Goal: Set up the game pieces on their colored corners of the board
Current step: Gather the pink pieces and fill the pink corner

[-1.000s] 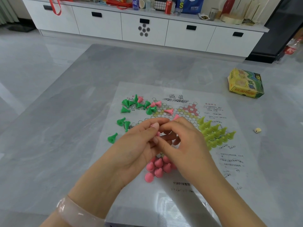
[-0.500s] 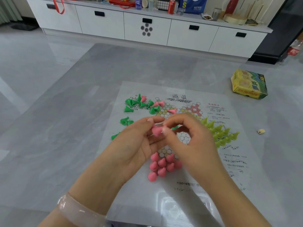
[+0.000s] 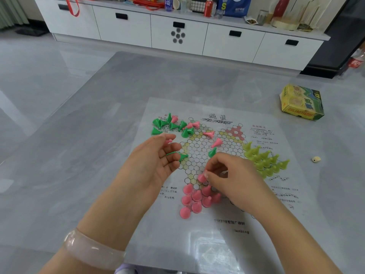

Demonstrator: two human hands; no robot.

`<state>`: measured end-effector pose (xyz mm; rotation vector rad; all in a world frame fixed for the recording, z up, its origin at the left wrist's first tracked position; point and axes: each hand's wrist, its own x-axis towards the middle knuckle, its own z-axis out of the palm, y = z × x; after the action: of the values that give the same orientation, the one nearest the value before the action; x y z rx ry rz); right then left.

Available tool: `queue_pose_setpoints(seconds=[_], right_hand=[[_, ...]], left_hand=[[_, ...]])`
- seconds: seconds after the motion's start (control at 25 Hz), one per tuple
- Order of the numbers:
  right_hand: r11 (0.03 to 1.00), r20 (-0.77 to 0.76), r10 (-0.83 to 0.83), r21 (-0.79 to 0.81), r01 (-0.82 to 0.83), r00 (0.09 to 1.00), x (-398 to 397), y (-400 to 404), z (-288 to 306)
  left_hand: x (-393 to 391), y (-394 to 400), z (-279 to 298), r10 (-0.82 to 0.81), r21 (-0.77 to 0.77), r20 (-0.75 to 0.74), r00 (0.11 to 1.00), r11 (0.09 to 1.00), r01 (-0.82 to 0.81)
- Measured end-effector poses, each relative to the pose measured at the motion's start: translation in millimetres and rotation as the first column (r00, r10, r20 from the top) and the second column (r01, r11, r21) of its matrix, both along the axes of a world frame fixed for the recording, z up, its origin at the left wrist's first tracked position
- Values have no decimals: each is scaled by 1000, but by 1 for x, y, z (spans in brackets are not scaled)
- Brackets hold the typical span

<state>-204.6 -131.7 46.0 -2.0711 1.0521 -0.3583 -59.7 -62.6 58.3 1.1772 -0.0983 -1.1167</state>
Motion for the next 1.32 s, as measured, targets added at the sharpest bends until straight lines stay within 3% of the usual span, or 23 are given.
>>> queue_pose_setpoints(seconds=[0.68, 1.32], right_hand=[[975, 94, 8, 218, -28, 996, 3, 5, 1], [973, 82, 12, 229, -31, 997, 4, 6, -1]], left_hand=[[2, 2, 2, -1, -32, -48, 999, 999, -1], [1, 2, 4, 3, -19, -48, 999, 1000, -4]])
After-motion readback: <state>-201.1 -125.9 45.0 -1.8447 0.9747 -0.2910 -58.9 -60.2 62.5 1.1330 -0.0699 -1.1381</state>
